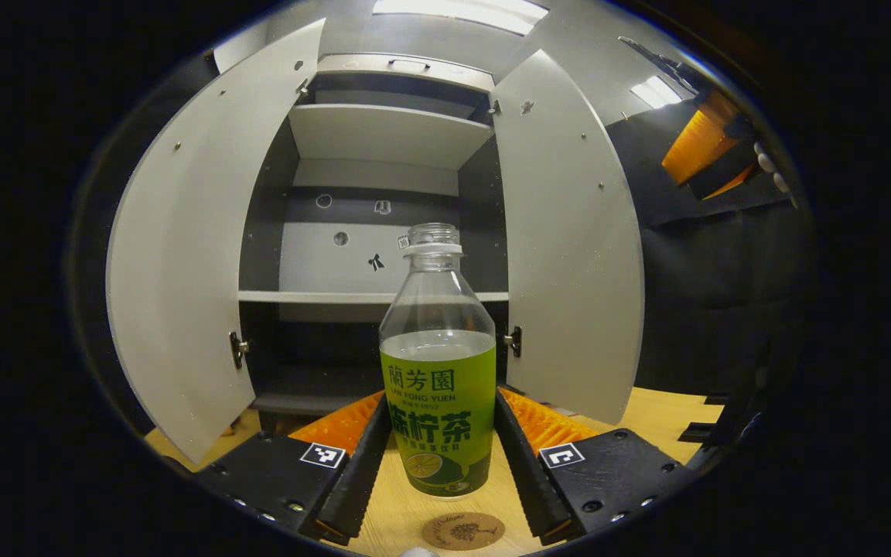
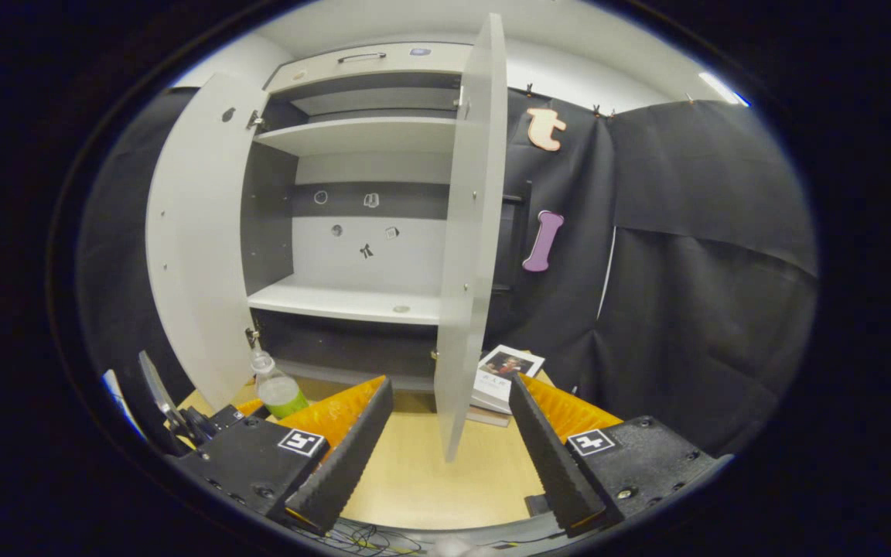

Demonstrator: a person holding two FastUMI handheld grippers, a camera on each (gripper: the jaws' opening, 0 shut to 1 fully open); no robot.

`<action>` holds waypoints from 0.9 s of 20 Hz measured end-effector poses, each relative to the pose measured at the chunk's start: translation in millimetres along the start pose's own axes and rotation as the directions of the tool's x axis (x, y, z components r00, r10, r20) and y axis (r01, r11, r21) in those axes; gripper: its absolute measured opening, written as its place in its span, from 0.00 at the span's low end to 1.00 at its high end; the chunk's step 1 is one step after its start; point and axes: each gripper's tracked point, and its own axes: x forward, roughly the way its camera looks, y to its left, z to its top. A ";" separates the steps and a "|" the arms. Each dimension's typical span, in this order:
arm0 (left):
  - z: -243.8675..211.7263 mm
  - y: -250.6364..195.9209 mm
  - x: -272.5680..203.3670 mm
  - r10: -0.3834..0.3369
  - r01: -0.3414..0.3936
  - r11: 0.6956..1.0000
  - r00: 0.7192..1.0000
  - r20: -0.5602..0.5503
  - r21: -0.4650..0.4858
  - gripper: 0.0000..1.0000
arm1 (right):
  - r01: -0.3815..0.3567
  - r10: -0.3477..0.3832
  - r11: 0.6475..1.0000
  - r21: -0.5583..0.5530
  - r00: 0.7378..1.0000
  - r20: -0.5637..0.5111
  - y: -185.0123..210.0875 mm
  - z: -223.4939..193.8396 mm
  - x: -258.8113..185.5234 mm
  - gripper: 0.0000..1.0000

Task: Grasp the bottle in the cabinet with the left hand and place it on the coaster, then close the right door with the right hand and the left door with the left hand.

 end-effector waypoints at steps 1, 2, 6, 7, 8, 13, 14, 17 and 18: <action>-12.0 -1.3 -3.9 0.000 0.000 1.000 1.000 -0.006 -0.006 0.76 | 0.002 -0.002 1.000 -0.007 1.000 -0.004 -1.6 -2.1 0.0 0.99; -21.5 -1.1 -7.2 0.001 -0.001 1.000 1.000 -0.006 -0.010 0.76 | -0.004 0.004 1.000 -0.007 1.000 -0.008 -0.5 -3.5 0.3 0.99; -58.9 -6.9 -7.7 -0.015 0.015 1.000 1.000 -0.007 0.004 0.76 | -0.025 0.023 0.999 -0.040 0.998 -0.063 6.3 -17.6 2.5 0.99; -68.7 -8.4 -7.2 -0.020 0.020 1.000 1.000 -0.022 -0.002 0.76 | -0.026 0.023 0.998 -0.054 0.997 -0.068 8.8 -18.8 2.7 0.99; -77.1 -9.7 -6.8 -0.021 0.021 1.000 0.999 -0.030 -0.006 0.76 | -0.030 0.026 0.998 -0.062 0.997 -0.067 10.9 -17.4 2.2 1.00; -106.9 -26.1 -10.3 -0.065 0.066 0.998 0.996 -0.066 0.005 0.76 | -0.037 0.030 0.994 -0.101 0.997 -0.069 17.1 -14.9 0.0 1.00; -111.3 -28.0 -12.5 -0.073 0.074 0.997 0.995 -0.075 0.008 0.76 | -0.037 0.030 0.993 -0.110 0.997 -0.069 17.8 -14.8 -1.4 1.00; -116.7 -27.4 -18.1 -0.076 0.078 0.997 0.994 -0.077 0.017 0.77 | -0.042 0.034 0.993 -0.114 0.997 -0.074 21.2 -18.2 -4.7 0.99; -117.4 -27.1 -18.0 -0.076 0.078 0.997 0.994 -0.082 0.020 0.76 | -0.045 0.037 0.992 -0.115 0.996 -0.077 22.5 -19.0 -5.9 0.99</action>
